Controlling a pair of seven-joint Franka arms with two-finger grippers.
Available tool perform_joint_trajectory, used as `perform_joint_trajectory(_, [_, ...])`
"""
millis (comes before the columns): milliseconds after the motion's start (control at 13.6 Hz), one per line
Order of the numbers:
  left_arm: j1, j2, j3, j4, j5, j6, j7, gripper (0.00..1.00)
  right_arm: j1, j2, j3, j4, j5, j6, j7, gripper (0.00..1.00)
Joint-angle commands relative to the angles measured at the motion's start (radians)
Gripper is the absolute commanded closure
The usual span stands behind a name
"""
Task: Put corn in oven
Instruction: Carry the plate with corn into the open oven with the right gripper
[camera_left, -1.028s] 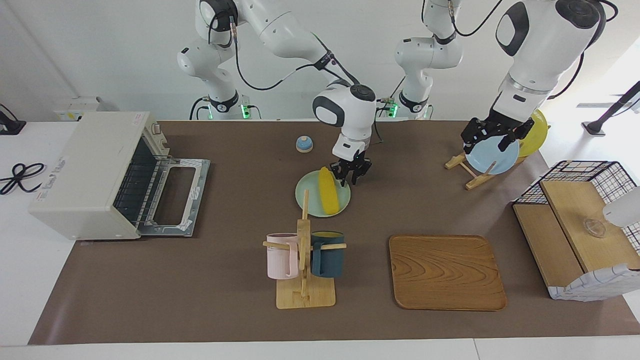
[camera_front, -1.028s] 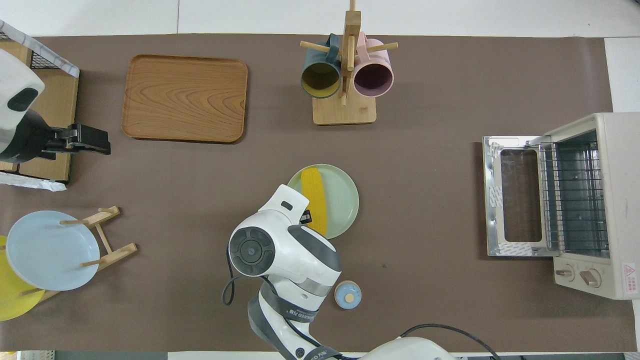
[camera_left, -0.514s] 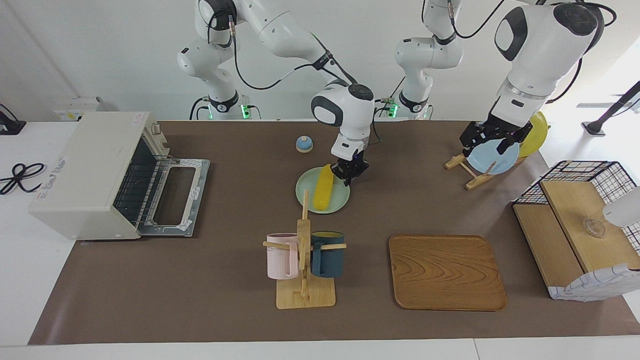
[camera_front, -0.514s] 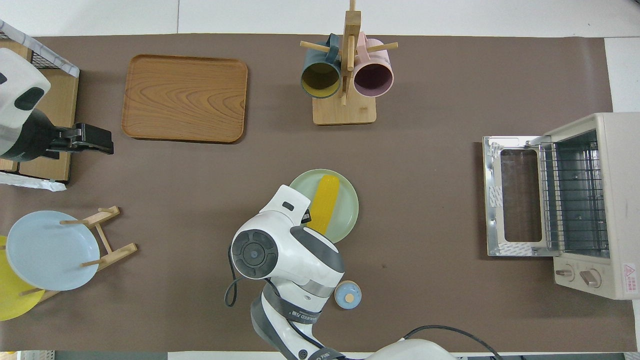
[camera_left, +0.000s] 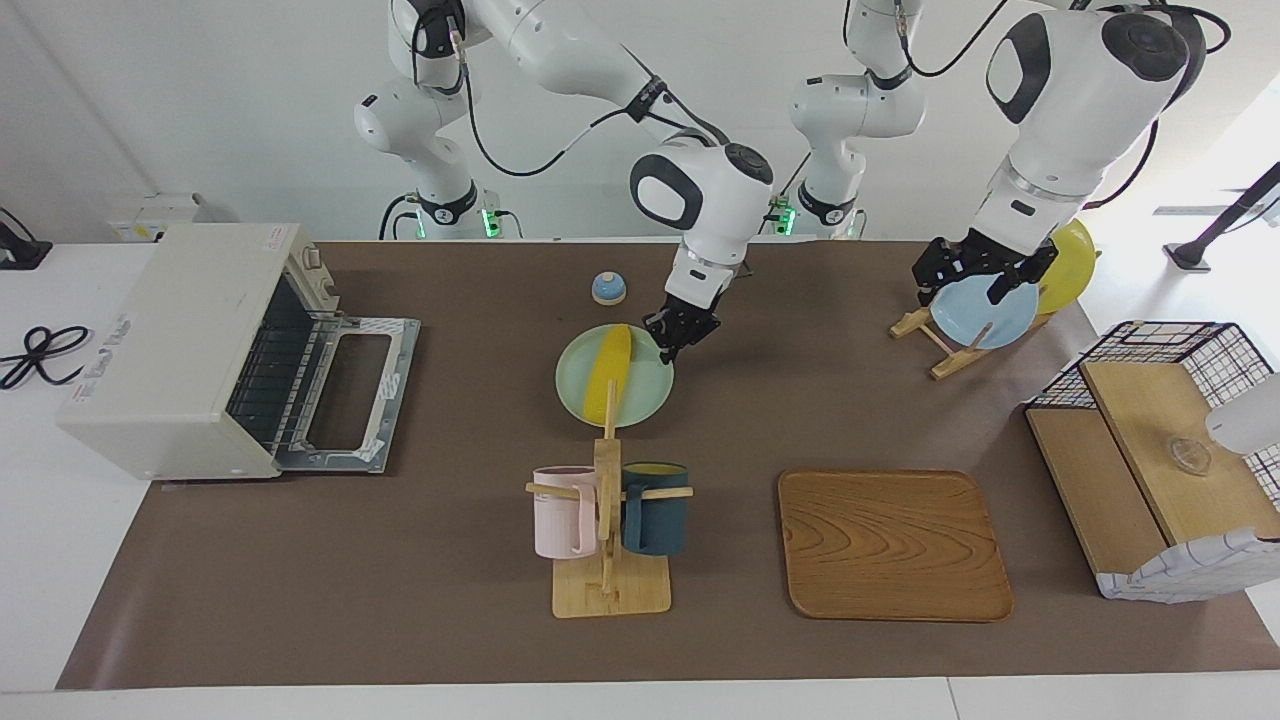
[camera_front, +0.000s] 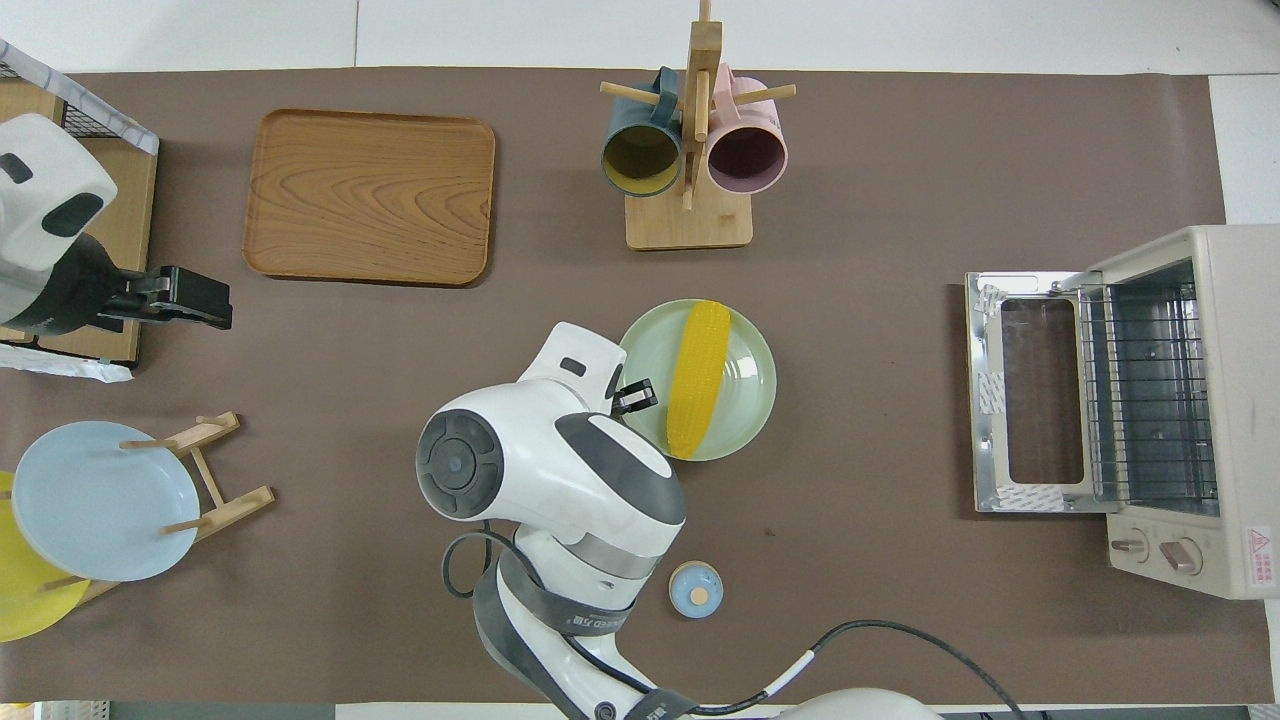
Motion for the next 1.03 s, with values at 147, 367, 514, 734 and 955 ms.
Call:
perform_joint_trajectory(147, [0.010, 0.015, 0.001, 0.079, 0.011, -0.106, 0.021, 0.00, -0.197, -0.208, 0.011, -0.181, -0.005, -0.021, -0.079, 1.00])
perform_joint_trajectory(367, [0.010, 0.014, 0.003, 0.074, 0.011, -0.109, 0.022, 0.00, -0.286, -0.307, 0.009, -0.324, -0.005, -0.021, -0.079, 1.00])
perform_joint_trajectory(514, [0.008, 0.011, 0.003, 0.071, 0.011, -0.106, 0.021, 0.00, -0.386, -0.339, 0.009, -0.358, -0.005, -0.024, -0.120, 1.00])
perform_joint_trajectory(734, [0.010, 0.008, 0.001, 0.067, 0.011, -0.100, 0.019, 0.00, -0.521, -0.368, 0.009, -0.417, -0.006, -0.009, -0.200, 1.00])
perform_joint_trajectory(955, [0.012, 0.005, 0.001, 0.065, 0.011, -0.097, 0.012, 0.00, -0.624, -0.373, 0.009, -0.448, -0.006, 0.014, -0.259, 1.00])
